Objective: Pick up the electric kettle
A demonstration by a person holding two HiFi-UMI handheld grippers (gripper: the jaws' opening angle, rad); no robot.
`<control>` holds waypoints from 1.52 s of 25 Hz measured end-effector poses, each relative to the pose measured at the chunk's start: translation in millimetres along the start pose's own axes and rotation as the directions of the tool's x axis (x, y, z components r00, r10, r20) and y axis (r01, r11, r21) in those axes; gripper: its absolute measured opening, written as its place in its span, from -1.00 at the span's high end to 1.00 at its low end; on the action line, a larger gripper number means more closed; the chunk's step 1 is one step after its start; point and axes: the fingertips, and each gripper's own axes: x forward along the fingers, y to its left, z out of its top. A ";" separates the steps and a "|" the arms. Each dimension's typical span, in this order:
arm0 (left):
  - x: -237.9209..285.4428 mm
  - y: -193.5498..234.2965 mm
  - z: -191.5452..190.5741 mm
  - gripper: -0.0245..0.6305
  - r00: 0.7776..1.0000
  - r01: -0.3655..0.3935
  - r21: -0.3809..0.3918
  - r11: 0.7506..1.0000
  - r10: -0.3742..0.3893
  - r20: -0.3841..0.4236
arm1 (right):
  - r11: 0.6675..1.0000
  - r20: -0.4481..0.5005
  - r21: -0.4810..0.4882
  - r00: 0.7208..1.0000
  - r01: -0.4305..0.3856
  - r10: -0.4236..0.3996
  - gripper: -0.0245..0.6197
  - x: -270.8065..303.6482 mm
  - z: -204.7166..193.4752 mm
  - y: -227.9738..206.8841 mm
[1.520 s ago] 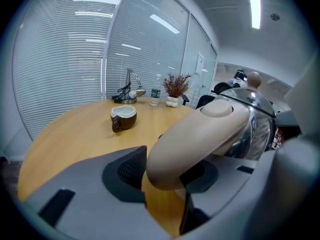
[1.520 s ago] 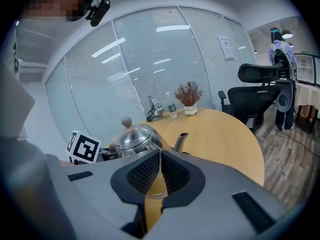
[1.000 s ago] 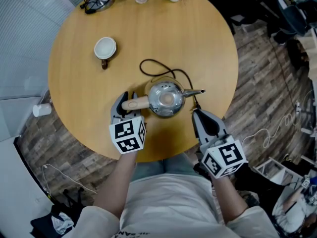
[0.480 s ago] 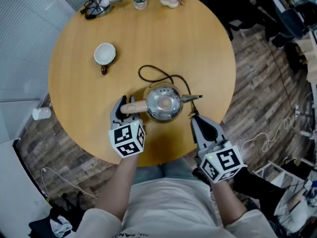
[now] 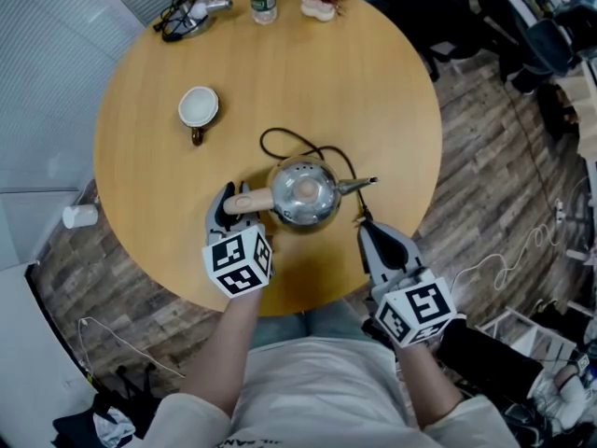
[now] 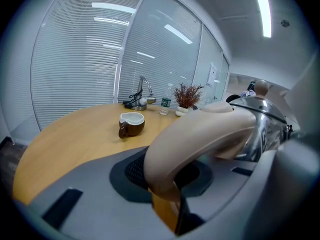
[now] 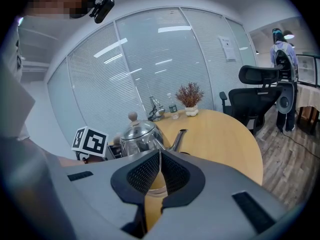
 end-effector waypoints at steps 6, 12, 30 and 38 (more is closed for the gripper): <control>-4.2 1.5 7.5 0.66 1.000 -0.009 0.001 1.000 0.009 0.015 | 1.000 0.008 0.001 1.000 -0.004 0.004 0.81 -0.8 2.9 -1.0; -9.8 3.4 10.2 0.66 1.000 -0.011 0.004 1.000 0.011 0.016 | 1.000 0.017 -0.006 1.000 -0.018 0.018 0.81 -0.6 8.7 3.0; -34.8 11.1 33.0 0.66 0.999 -0.018 -0.020 1.000 0.019 0.034 | 0.998 0.076 -0.039 0.996 -0.048 0.051 0.81 -8.5 33.8 17.0; -51.2 9.1 37.5 0.66 1.000 0.000 -0.023 1.000 0.001 0.027 | 0.995 0.089 -0.075 0.994 -0.060 0.067 0.81 -18.0 44.2 23.1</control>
